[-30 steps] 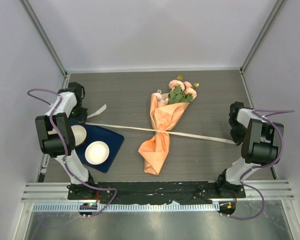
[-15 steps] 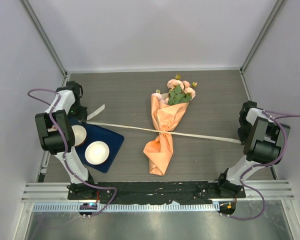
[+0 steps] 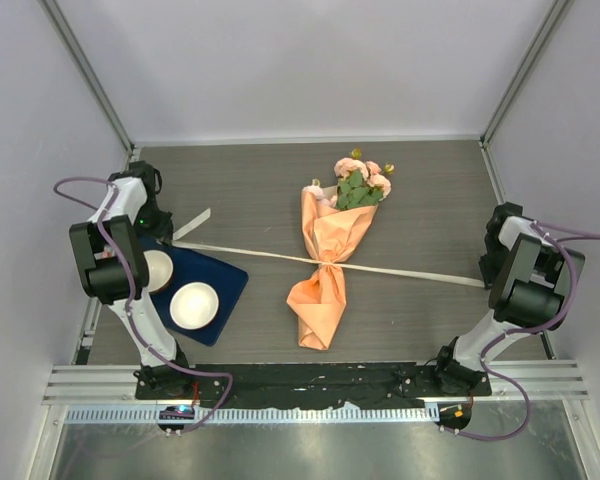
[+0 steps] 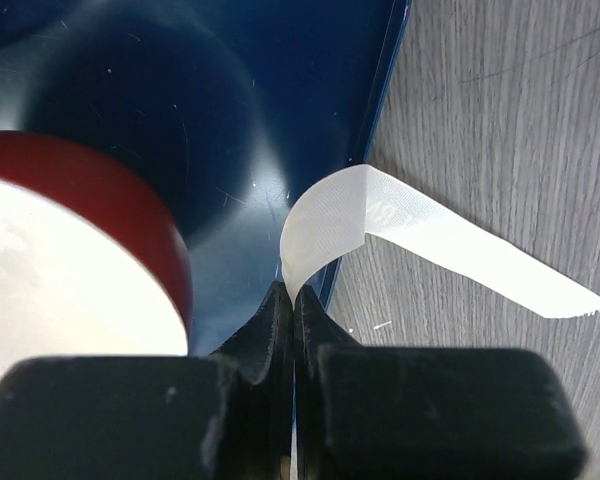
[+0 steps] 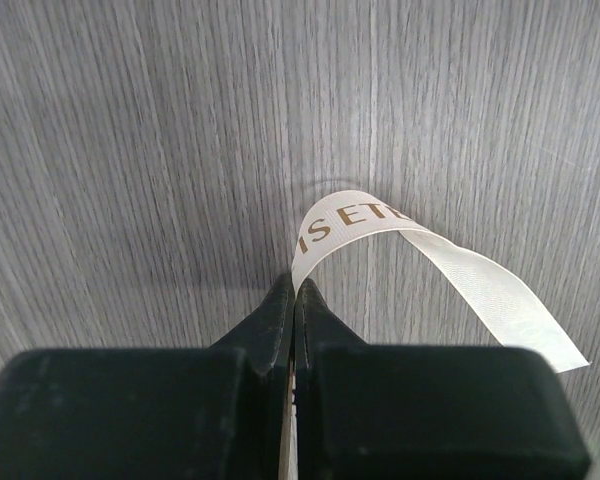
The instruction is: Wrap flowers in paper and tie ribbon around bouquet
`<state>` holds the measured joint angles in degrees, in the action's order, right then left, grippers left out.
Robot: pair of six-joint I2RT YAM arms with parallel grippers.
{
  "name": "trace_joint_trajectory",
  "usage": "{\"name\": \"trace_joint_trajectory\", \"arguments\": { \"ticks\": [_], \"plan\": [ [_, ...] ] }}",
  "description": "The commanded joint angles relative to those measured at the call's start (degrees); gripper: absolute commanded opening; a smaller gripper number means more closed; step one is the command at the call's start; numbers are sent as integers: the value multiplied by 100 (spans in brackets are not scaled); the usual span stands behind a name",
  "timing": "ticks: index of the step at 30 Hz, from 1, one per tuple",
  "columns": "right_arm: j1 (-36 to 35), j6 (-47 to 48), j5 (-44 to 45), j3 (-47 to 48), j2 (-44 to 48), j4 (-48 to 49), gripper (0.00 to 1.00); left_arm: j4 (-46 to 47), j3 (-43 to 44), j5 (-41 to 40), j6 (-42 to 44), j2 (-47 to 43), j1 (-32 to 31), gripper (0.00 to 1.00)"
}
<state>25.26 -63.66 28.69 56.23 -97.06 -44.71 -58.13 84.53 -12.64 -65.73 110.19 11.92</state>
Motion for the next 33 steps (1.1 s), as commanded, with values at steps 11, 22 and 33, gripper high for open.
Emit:
{"name": "trace_joint_trajectory", "arguments": {
  "ticks": [11, 22, 33],
  "plan": [
    [-1118, 1099, 606, 2, 1318, 305, 0, 321, 1030, -335, 1151, -384, -1780, 0],
    [-2358, 2788, -1317, -481, 3957, 603, 0, 899, -533, 824, 1862, -2335, -2914, 0],
    [-2517, 3026, -1754, 265, 3765, 481, 0, 953, -510, 1309, 1687, -2584, -2995, 0]
  ]
}}
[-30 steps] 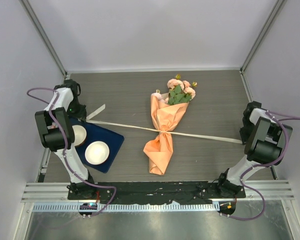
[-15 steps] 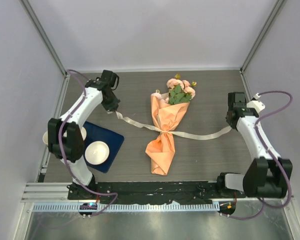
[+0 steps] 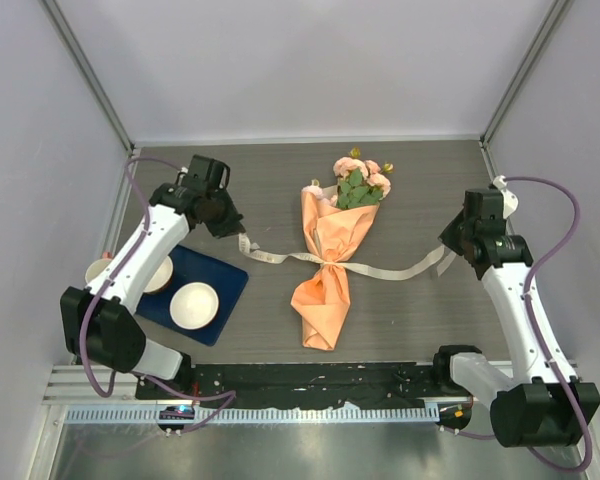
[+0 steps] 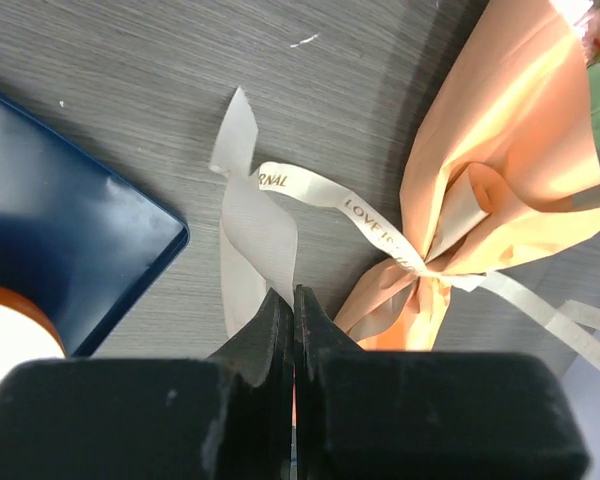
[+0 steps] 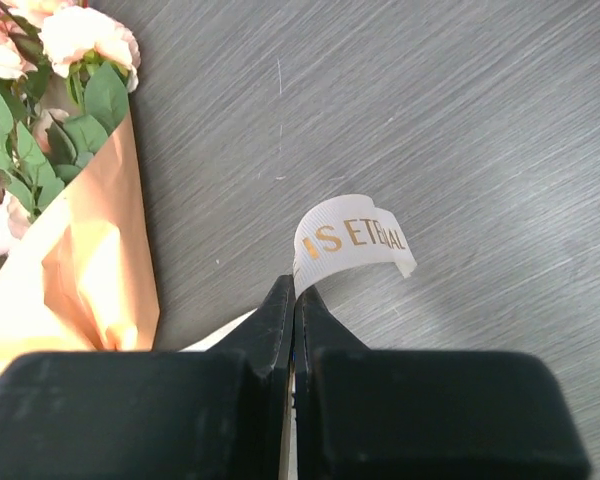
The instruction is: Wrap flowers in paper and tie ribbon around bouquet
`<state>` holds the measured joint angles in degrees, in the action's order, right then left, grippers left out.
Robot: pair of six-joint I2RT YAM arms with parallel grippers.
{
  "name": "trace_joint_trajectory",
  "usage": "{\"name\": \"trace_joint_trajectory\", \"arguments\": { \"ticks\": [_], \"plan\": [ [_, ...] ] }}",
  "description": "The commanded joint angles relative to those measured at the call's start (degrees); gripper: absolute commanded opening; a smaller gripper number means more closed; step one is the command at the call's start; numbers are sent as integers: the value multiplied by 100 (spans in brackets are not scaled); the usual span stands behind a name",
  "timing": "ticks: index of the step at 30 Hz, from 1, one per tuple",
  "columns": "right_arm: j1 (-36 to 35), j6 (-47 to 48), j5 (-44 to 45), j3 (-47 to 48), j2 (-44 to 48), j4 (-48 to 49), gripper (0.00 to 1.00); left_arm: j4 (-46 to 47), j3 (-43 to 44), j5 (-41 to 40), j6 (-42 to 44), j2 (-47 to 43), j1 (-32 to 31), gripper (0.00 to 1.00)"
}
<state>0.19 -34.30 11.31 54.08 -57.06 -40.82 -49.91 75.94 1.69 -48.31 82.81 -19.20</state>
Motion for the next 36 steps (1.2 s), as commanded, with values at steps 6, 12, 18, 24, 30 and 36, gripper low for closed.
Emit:
{"name": "trace_joint_trajectory", "arguments": {
  "ticks": [6, 12, 18, 24, 30, 36],
  "plan": [
    [849, -401, 988, 1235, -1716, -383, 5, -247, 1308, 32, -99, 1157, 1119, 12],
    [1388, -349, 189, 818, -2320, -472, 98, -714, 1452, 190, 217, 1494, 1446, 97],
    [475, -217, -646, -502, -747, 161, 98, 401, -368, 920, -624, 598, 428, 95],
    [-18, -568, -1878, -934, -341, 794, 93, 1886, -1326, 1764, -2468, 922, -189, 91],
    [-317, -780, -1879, -1040, -96, 1041, 92, 3329, -2162, 1167, -4808, 798, -365, 98],
    [-335, -648, -1685, -1058, 89, 1050, 91, 4042, -2128, 1290, -6092, 1562, -549, 98]
  ]
}}
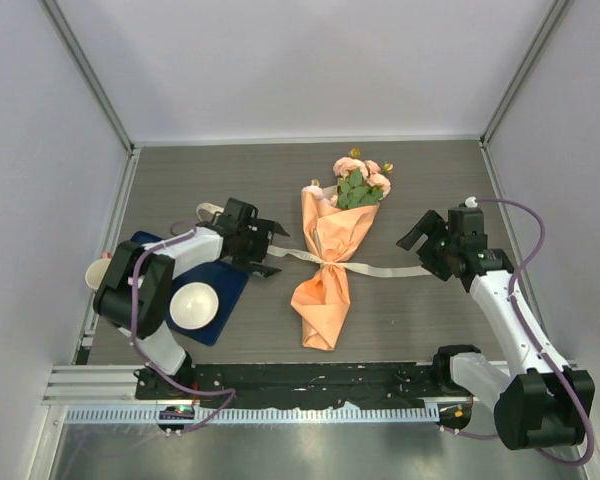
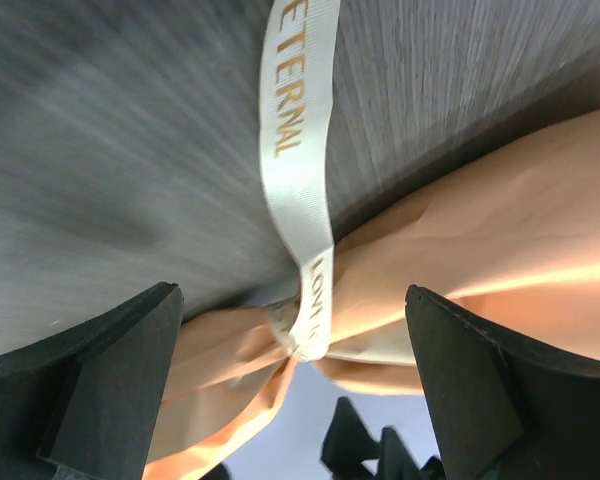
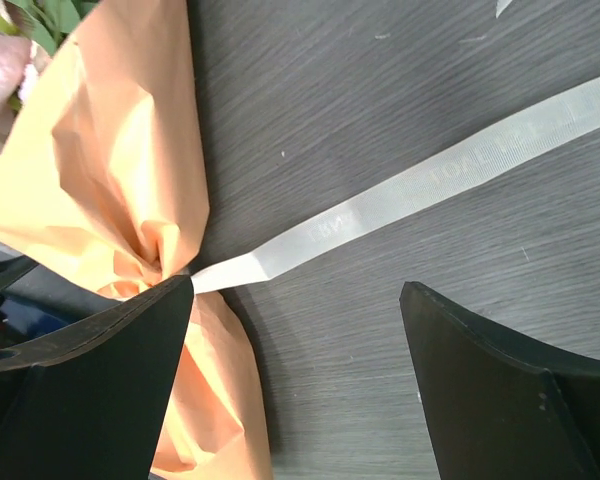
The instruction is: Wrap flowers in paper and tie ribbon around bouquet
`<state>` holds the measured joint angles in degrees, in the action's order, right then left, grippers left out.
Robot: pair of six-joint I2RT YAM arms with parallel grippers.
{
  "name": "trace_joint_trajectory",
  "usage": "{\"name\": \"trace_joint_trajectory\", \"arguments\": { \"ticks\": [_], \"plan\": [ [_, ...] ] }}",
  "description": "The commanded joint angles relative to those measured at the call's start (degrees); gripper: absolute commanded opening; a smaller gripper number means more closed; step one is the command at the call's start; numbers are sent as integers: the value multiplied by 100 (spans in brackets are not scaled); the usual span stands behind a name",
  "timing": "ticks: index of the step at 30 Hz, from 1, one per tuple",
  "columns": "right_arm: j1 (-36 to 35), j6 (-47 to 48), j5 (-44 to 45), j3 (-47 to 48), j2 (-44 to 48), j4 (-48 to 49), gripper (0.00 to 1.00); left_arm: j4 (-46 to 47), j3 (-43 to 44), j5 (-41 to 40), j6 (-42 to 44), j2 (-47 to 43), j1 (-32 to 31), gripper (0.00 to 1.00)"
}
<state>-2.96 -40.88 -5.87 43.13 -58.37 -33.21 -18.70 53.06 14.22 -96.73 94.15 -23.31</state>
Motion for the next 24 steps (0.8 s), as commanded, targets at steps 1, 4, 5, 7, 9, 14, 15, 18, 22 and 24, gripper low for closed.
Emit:
{"name": "trace_joint_trajectory", "arguments": {
  "ticks": [1, 4, 5, 7, 9, 14, 15, 18, 22, 24],
  "plan": [
    [-20, 10, 24, 28, 229, 298, 91, 973, 187, 55, -1348, 516, -191, 98],
    [-38, -86, 94, -42, 247, 306, 90, 1052, 153, 2, -1796, 815, -288, 94],
    [-64, -139, 147, -85, 247, 289, 90, 1148, 57, -7, -1893, 868, -297, 90],
    [-82, -445, 156, -235, 186, 306, 89, 1280, -67, -138, -2069, 956, -306, 82],
    [-108, -761, -36, -480, 81, 385, 89, 1421, -155, -435, -2043, 930, -306, 73],
    [-231, -1878, -241, -1000, -394, 702, 90, 1650, -138, -1052, -1105, 737, -227, 26],
    [-231, -1923, -100, -983, -403, 624, 91, 1685, -120, -1096, -902, 684, -218, 17],
    [-231, -1985, 567, -921, -403, 377, 94, 1554, 81, -1307, 169, 395, -226, 4],
    [-205, -1792, 1192, -780, -623, 447, 94, 1307, 354, -1299, 1399, -18, -235, 0],
    [-205, -1661, 1525, -675, -841, 473, 94, 1298, 381, -1211, 1621, -168, -270, 0]
  ]
}}
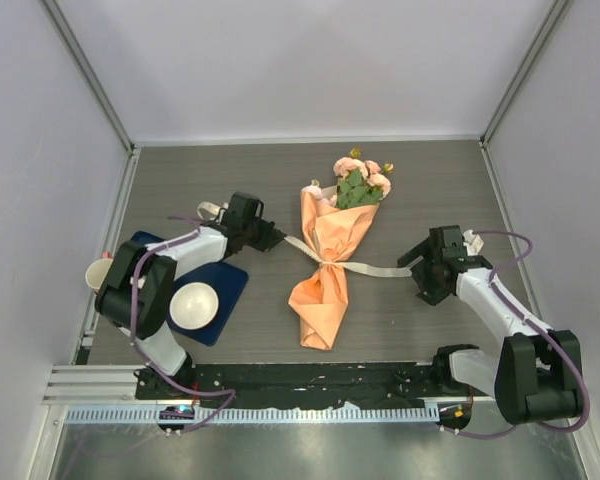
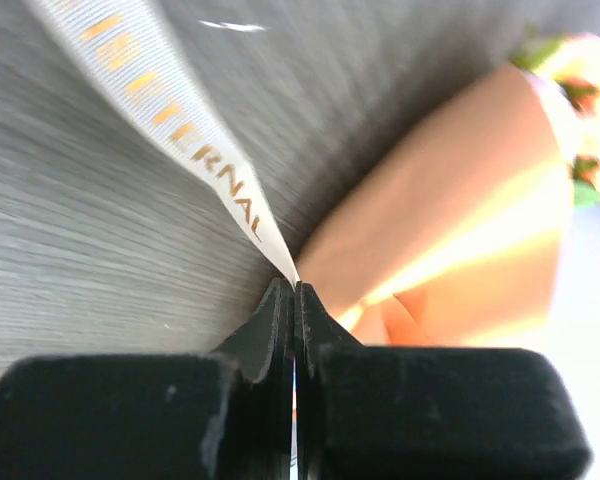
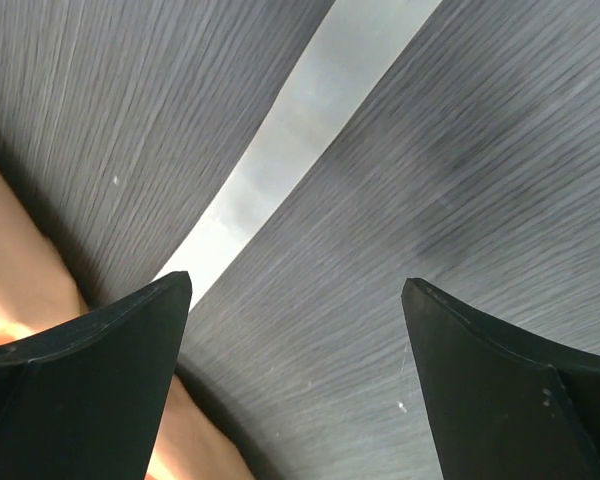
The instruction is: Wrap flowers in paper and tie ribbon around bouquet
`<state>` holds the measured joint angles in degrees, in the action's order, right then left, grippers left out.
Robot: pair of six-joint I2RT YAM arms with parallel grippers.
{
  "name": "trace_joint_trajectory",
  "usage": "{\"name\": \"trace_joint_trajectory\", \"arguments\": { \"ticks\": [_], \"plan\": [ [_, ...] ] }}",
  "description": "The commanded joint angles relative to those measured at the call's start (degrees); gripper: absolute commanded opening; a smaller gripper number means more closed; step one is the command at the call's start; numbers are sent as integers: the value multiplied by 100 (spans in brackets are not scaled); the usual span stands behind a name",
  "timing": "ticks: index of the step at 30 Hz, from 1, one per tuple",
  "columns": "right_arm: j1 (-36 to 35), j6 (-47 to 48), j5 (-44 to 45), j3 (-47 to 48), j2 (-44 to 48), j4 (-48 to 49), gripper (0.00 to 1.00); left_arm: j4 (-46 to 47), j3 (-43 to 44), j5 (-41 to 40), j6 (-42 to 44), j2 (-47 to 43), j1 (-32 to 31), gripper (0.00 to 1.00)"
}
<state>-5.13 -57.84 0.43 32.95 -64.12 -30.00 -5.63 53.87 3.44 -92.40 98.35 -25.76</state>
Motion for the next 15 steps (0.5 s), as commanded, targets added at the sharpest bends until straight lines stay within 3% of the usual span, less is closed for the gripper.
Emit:
{"name": "trace_joint_trajectory", "arguments": {
  "ticks": [1, 9, 15],
  "plan": [
    [81, 97, 959, 379, -355, 152, 94, 0, 343, -81, 1328, -632, -43, 0],
    [389, 475, 1275, 809, -1295, 126, 89, -324, 967, 762, 2287, -764, -429, 0],
    [389, 528, 1679, 1486, -2201, -463, 85, -842, 1468, 877, 2709, -668, -1043, 0]
  ]
}}
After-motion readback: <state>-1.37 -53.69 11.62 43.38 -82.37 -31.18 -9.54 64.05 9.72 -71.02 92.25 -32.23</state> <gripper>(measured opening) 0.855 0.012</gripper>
